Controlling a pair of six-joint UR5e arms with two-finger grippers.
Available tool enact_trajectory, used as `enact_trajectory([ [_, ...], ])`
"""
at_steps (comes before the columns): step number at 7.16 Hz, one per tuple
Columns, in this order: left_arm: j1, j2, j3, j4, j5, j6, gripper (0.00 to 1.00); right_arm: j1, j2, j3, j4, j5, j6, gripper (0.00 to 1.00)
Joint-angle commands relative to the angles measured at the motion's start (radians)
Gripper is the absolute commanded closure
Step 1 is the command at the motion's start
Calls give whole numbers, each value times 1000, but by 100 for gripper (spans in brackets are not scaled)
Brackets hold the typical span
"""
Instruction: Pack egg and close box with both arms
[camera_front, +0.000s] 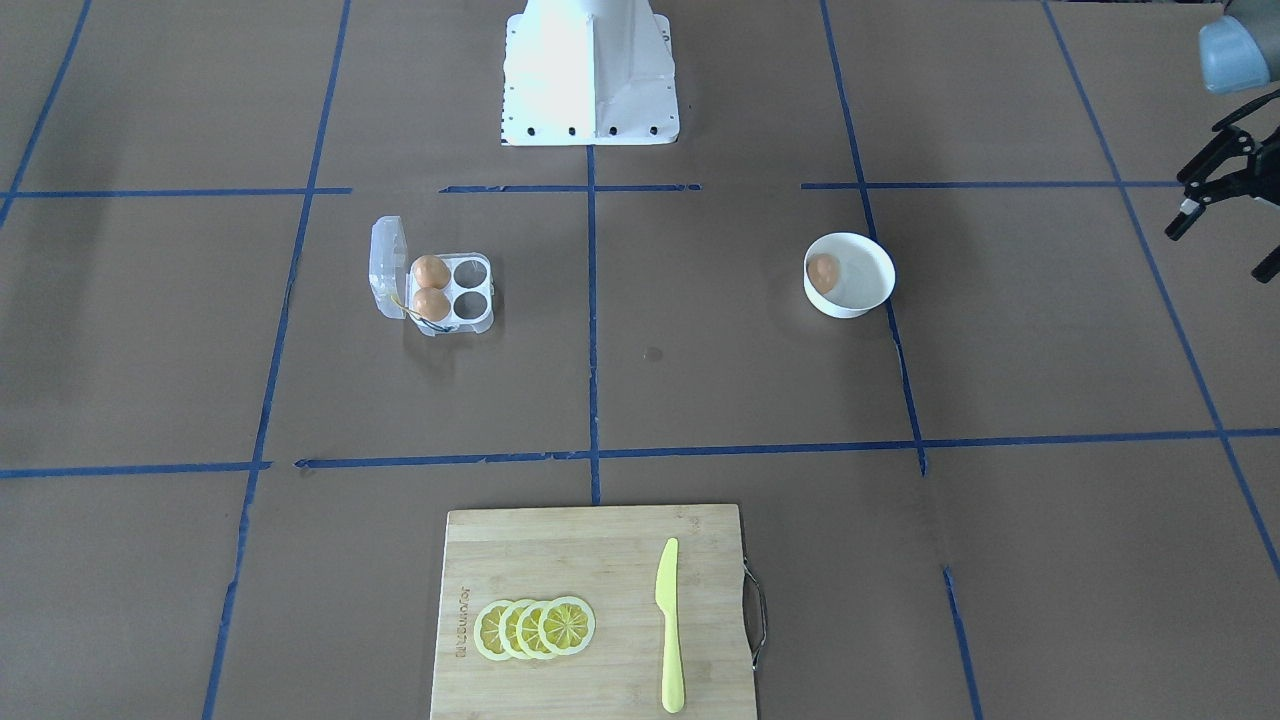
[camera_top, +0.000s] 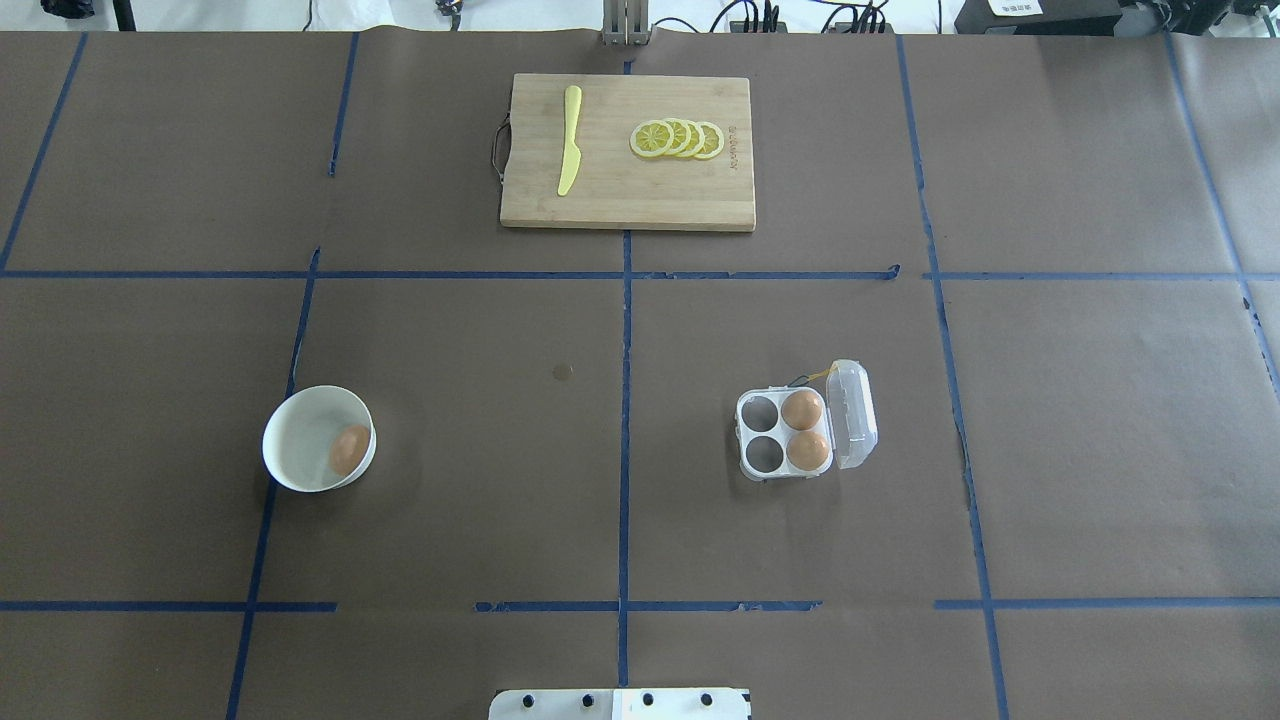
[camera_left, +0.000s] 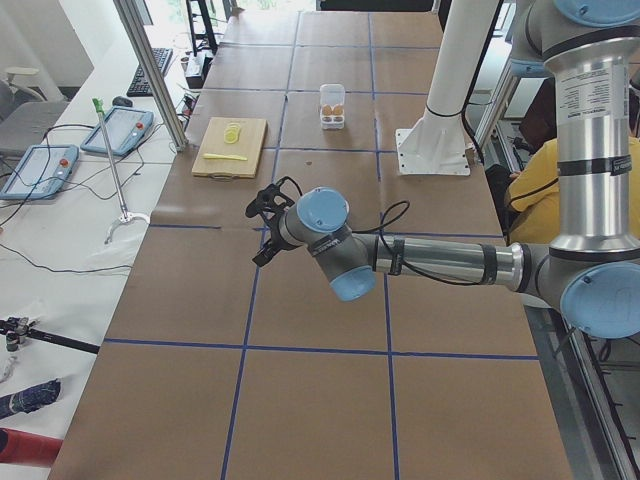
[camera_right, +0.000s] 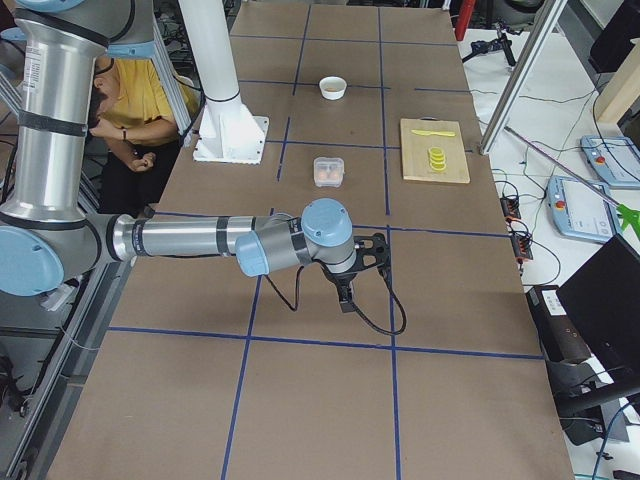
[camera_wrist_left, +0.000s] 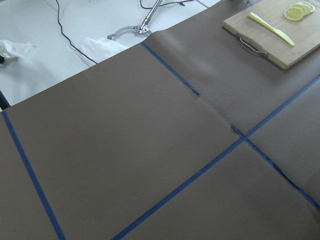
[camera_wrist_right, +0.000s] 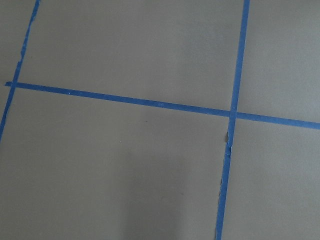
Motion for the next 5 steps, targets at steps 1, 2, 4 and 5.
enact_trajectory([
  [1, 261, 2, -88, 6, 168, -400, 17, 0, 0, -3, 0, 0, 1, 0],
  [2, 379, 2, -107, 8, 288, -501, 19, 0, 0, -4, -2, 0, 1, 0],
  [4, 568, -8, -122, 87, 466, -641, 20, 0, -5, -6, 0, -2, 1, 0],
  [5, 643, -10, -127, 97, 534, -687, 26, 0, -5, -7, -2, -2, 0, 0],
])
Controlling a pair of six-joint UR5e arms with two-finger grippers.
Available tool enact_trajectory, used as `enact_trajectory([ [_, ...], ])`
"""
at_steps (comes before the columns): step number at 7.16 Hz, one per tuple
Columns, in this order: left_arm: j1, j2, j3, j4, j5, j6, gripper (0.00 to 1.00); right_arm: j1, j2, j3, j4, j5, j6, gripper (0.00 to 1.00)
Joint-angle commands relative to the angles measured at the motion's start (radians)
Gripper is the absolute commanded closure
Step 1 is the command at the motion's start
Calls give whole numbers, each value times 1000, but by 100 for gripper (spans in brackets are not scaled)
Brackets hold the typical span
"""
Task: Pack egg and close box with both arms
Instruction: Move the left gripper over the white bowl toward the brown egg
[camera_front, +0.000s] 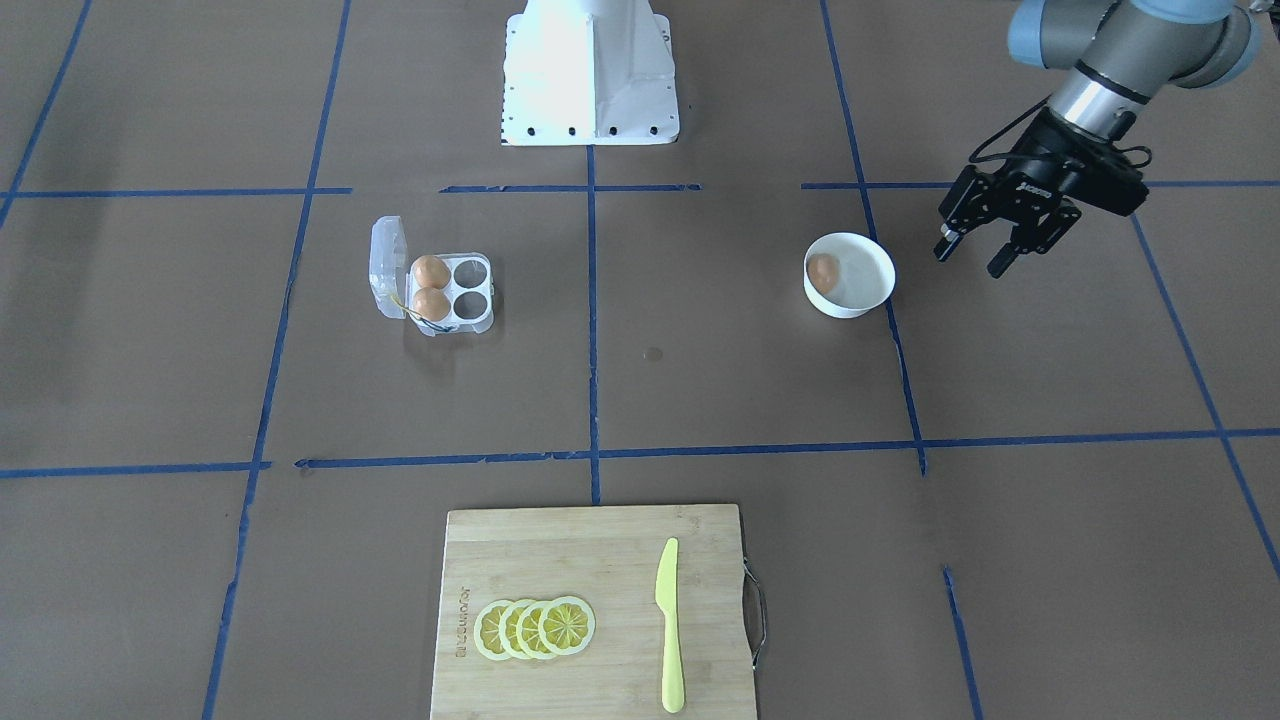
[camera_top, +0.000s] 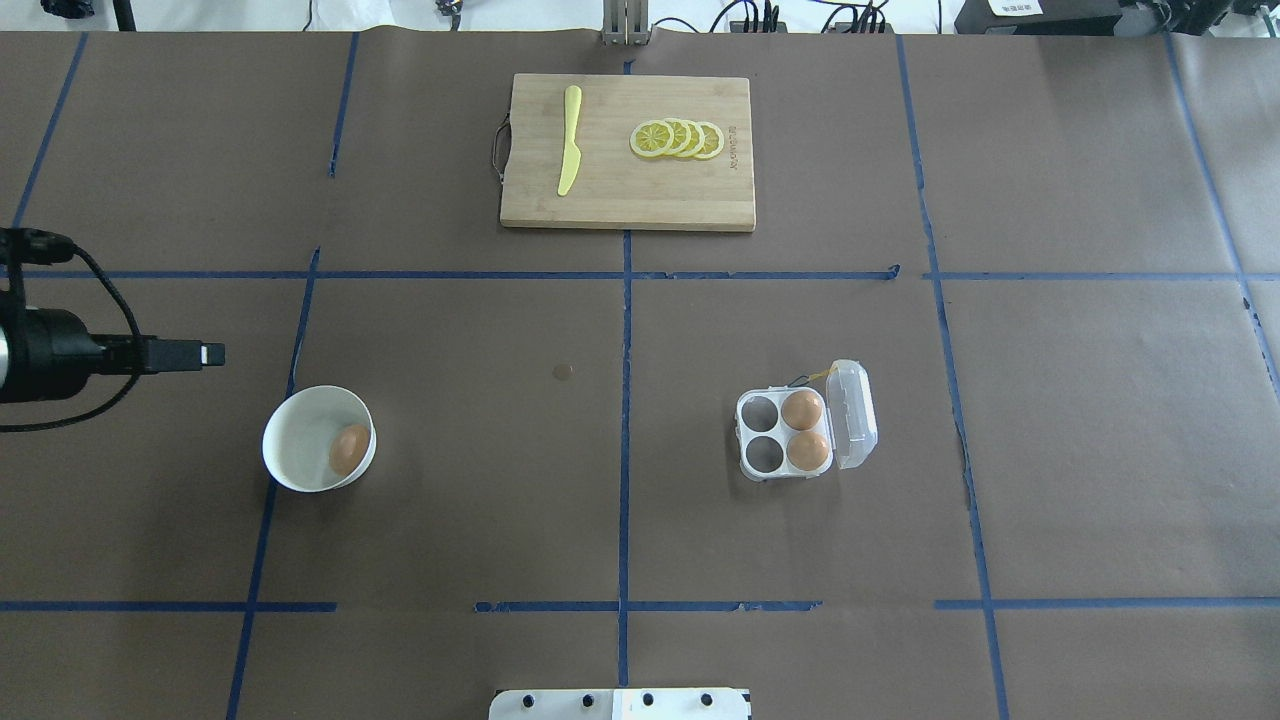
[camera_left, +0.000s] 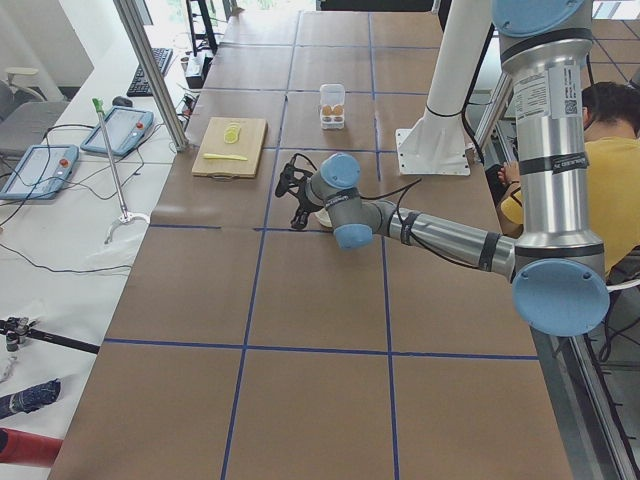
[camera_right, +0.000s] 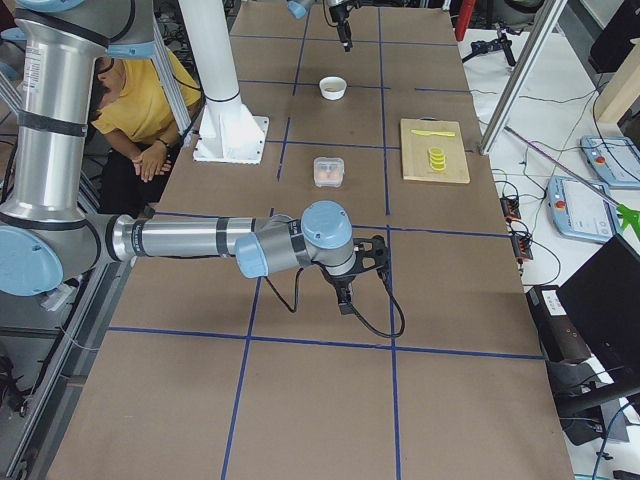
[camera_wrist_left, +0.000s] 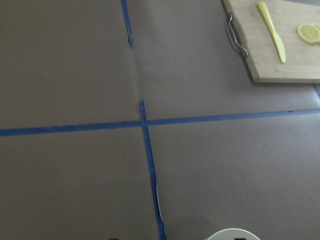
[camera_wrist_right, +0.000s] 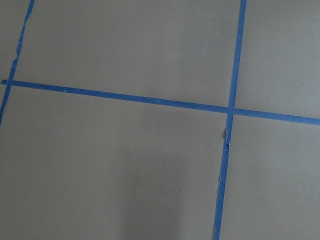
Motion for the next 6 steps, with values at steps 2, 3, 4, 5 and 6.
enact_trajectory([
  [2, 141, -59, -8, 75, 127, -73, 26, 0, -1, -1, -1, 0, 0, 0],
  [3, 162, -67, -5, 77, 127, -73, 29, 0, -1, -1, -1, 0, 0, 0],
  [4, 182, -90, 7, 77, 127, -69, 32, 0, -1, -1, -1, 0, 2, 0],
  [5, 215, -119, 9, 153, 130, -64, 32, 0, -1, -1, -1, 0, 2, 0],
  [6, 231, -164, 24, 196, 142, -62, 33, 0, -1, -1, -1, 0, 2, 0],
])
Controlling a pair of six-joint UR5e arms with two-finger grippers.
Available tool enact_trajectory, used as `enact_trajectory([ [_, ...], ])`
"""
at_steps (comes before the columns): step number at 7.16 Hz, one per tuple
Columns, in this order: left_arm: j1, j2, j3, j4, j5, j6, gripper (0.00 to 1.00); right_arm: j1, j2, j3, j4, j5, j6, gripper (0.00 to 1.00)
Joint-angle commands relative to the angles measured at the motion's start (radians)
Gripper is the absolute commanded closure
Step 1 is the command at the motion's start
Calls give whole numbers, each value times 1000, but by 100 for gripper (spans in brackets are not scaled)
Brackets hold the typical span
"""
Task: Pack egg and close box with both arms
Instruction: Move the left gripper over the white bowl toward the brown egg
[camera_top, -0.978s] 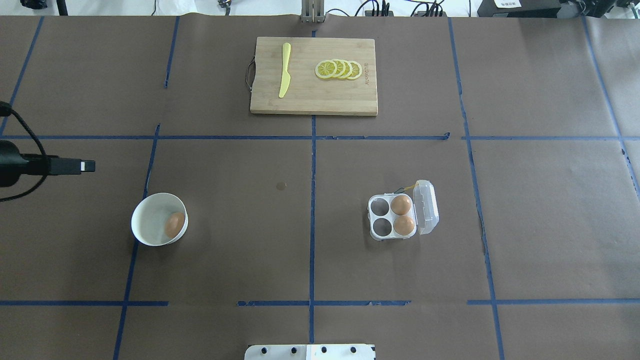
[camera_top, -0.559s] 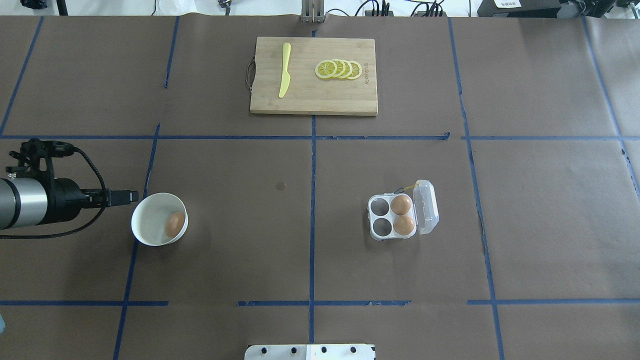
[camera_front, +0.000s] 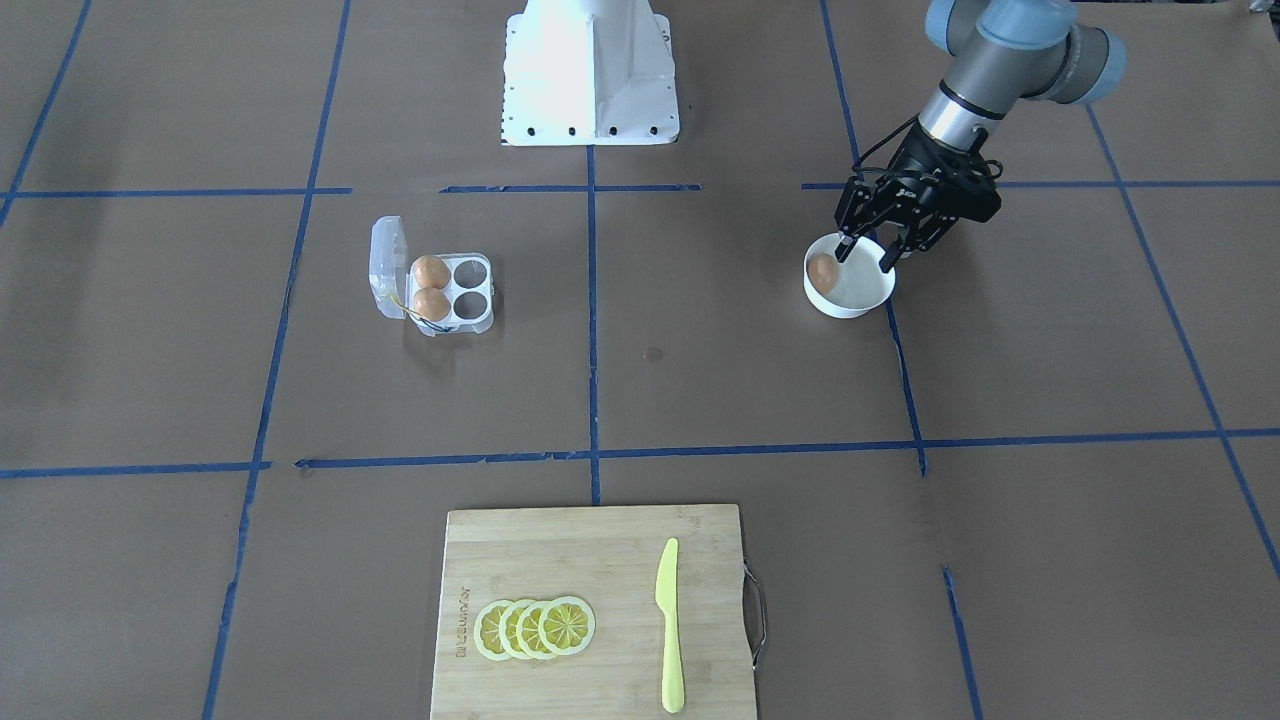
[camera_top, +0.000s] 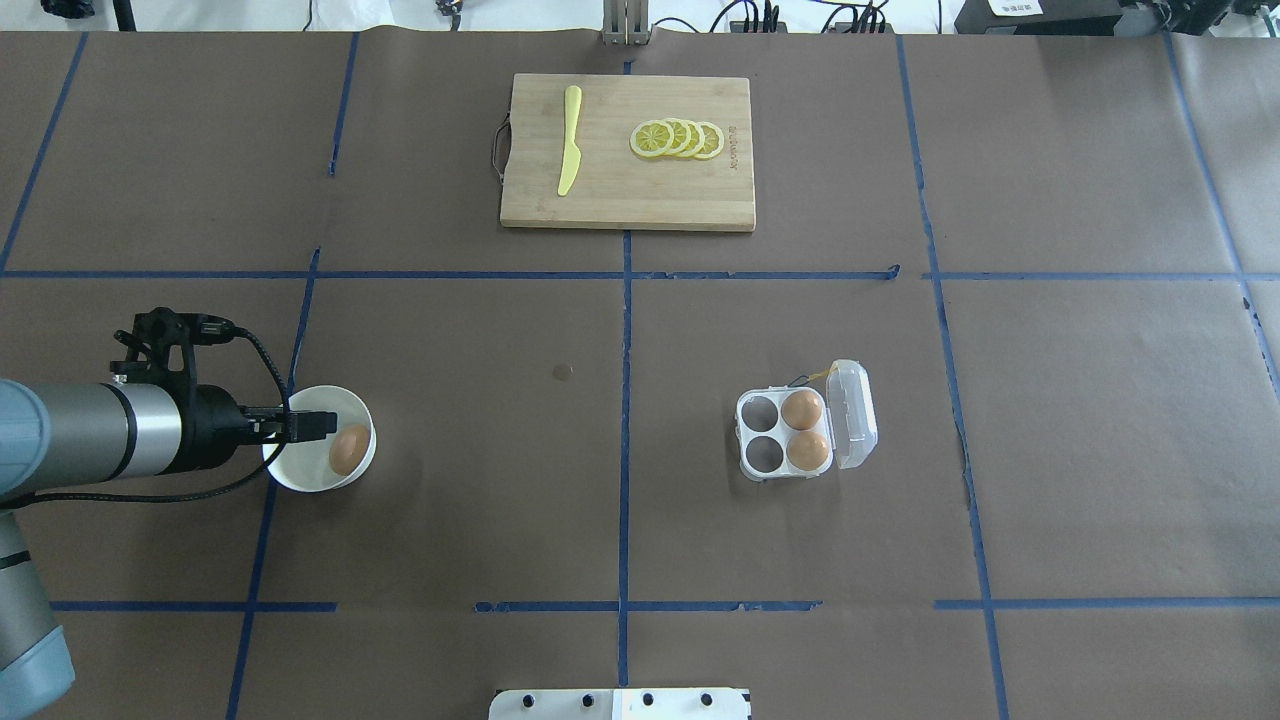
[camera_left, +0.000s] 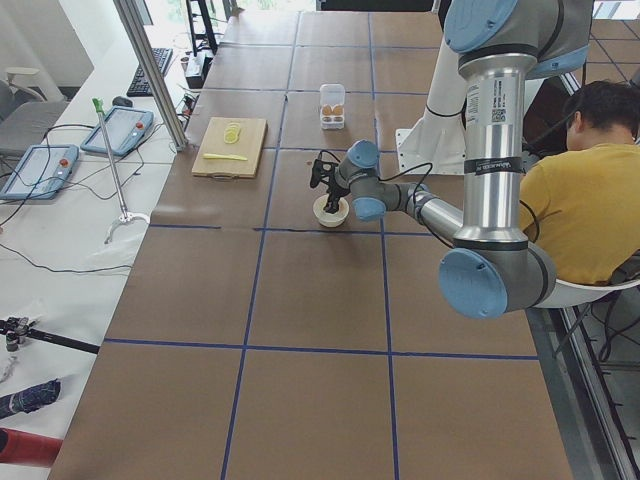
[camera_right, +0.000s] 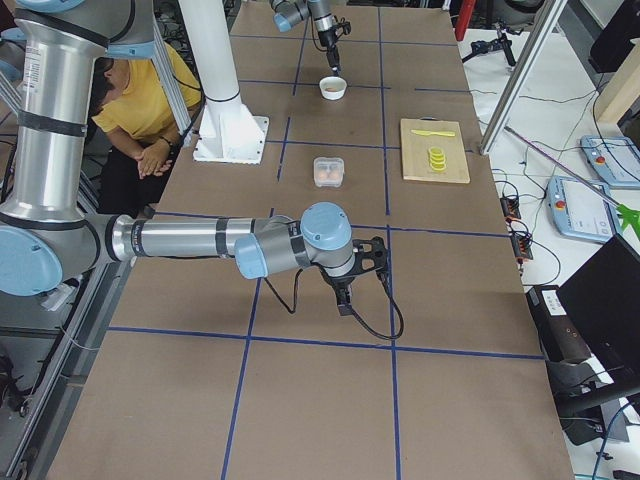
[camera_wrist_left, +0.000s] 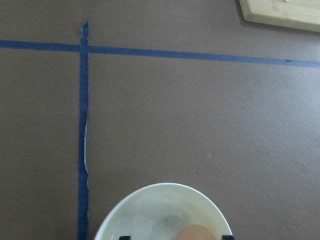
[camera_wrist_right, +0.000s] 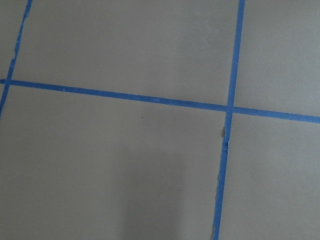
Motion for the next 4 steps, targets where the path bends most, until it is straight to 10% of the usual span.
enact_trajectory([
  [1, 25, -47, 21, 55, 14, 23, 35, 0, 3, -6, 0, -2, -1, 0],
  [4, 21, -43, 24, 54, 12, 118, 37, 0, 3, -8, -2, -2, 0, 0],
])
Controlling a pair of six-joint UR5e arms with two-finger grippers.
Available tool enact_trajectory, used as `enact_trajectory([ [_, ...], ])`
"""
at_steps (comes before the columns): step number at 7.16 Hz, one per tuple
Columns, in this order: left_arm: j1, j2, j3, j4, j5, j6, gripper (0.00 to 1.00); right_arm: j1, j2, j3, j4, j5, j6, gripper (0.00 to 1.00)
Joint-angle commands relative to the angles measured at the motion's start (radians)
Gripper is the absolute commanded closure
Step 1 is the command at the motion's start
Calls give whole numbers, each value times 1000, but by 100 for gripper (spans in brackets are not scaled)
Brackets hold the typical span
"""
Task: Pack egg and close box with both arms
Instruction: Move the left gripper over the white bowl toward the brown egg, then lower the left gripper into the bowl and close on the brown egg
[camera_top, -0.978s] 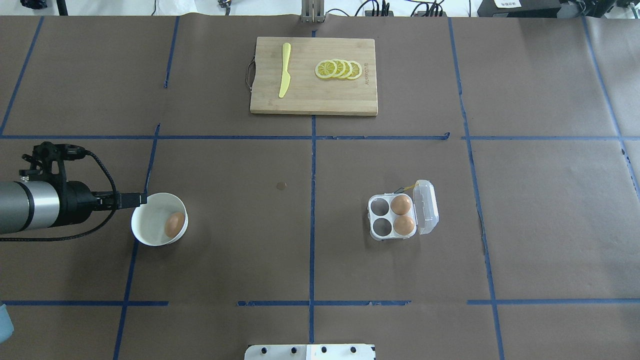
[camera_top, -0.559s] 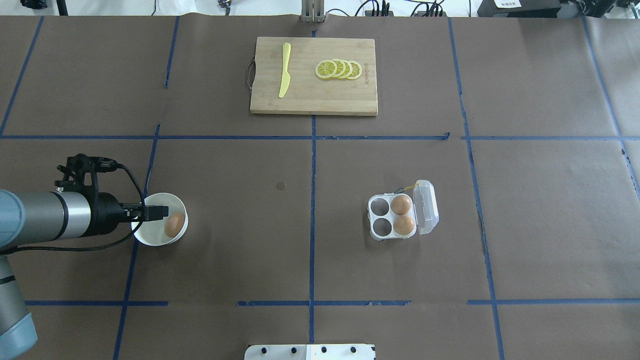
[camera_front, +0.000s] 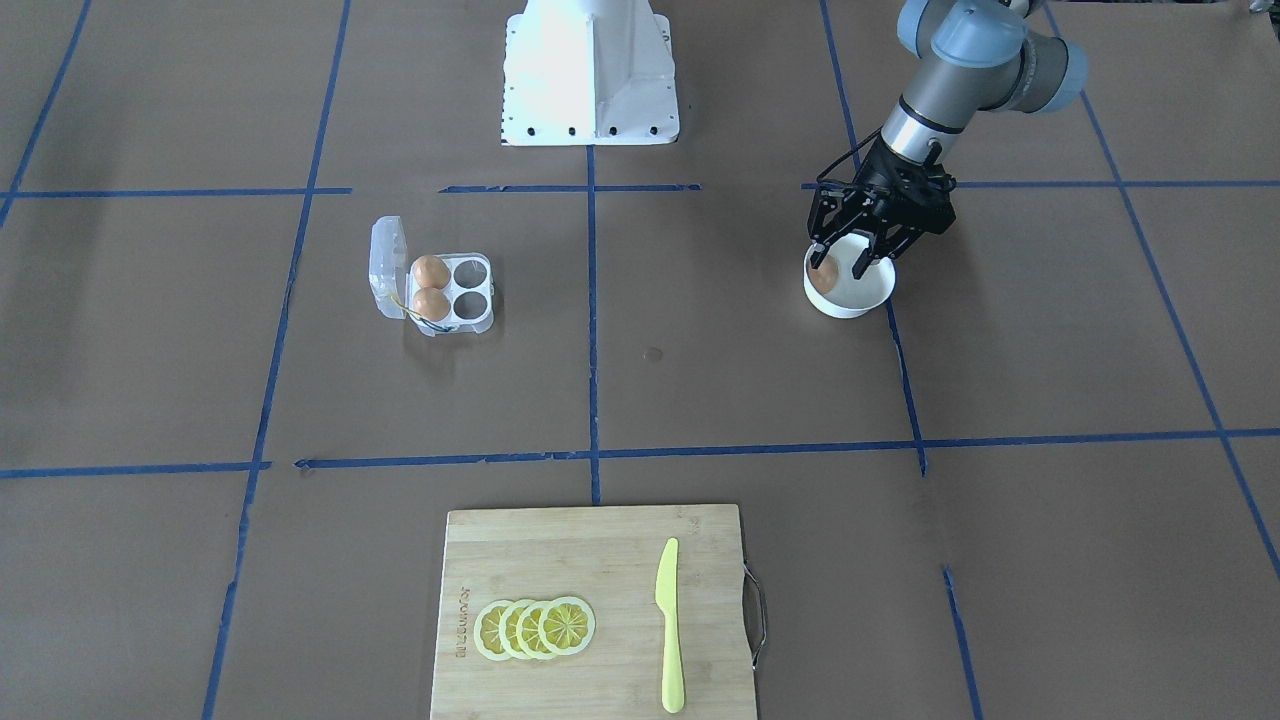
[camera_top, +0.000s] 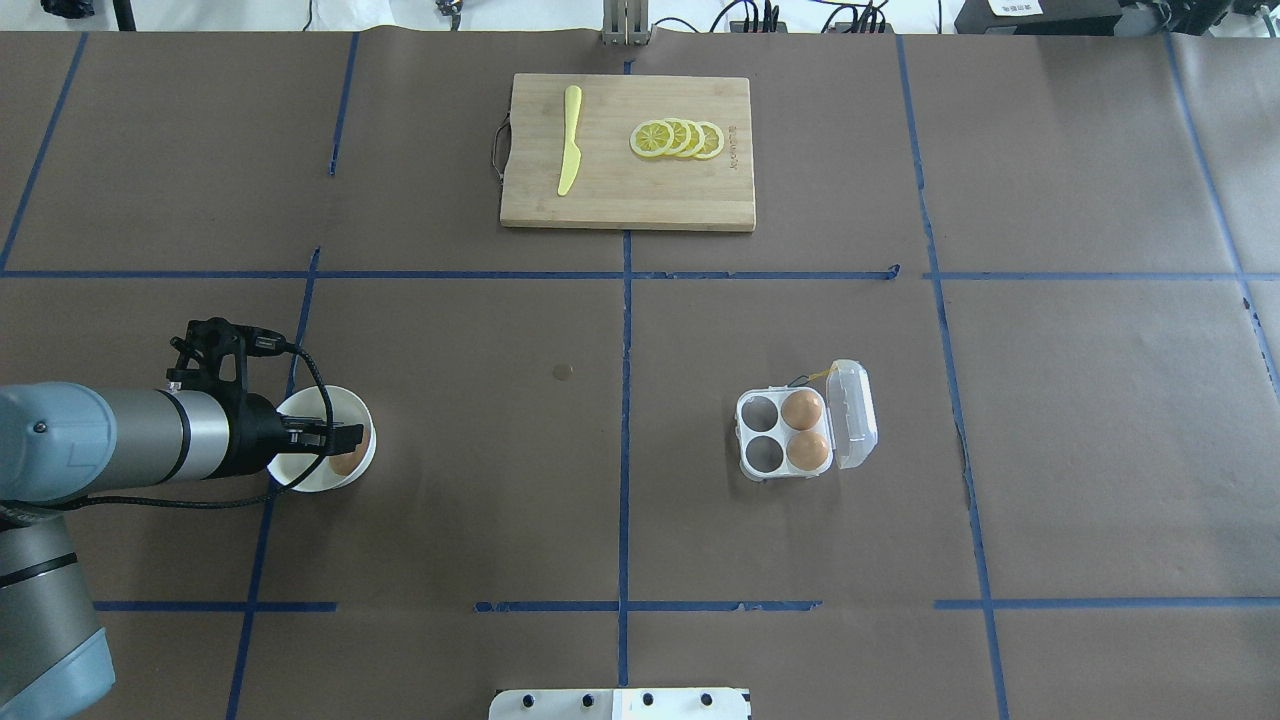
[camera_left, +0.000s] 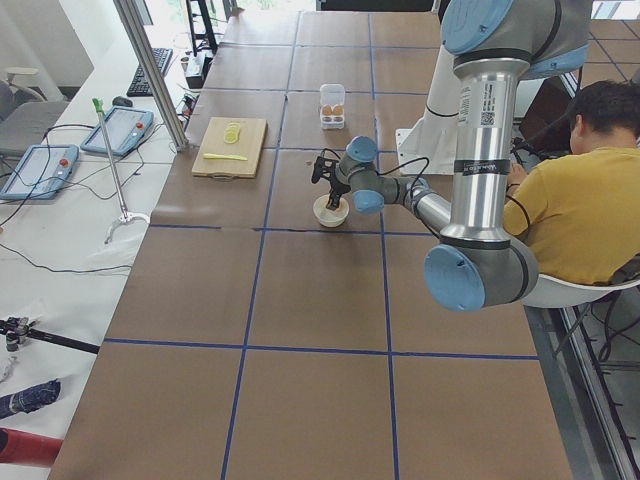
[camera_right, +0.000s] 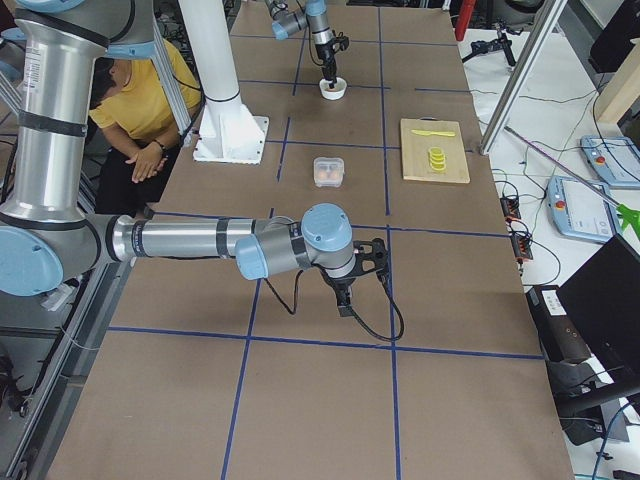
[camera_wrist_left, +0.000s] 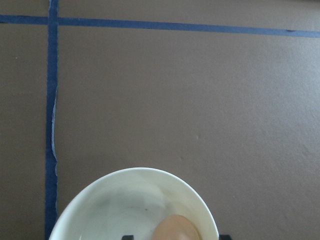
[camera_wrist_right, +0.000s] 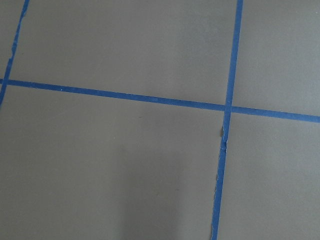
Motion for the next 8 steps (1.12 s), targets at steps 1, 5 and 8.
enact_trajectory([
  [1, -1, 0, 11, 0, 0, 33, 38, 0, 2, -1, 0, 1, 1, 0],
  [5, 4, -2, 22, -1, 0, 38, 38, 0, 2, -1, 0, 1, 1, 0],
  [8, 7, -4, 21, -1, -1, 38, 38, 0, 2, -1, 0, 1, 1, 0],
])
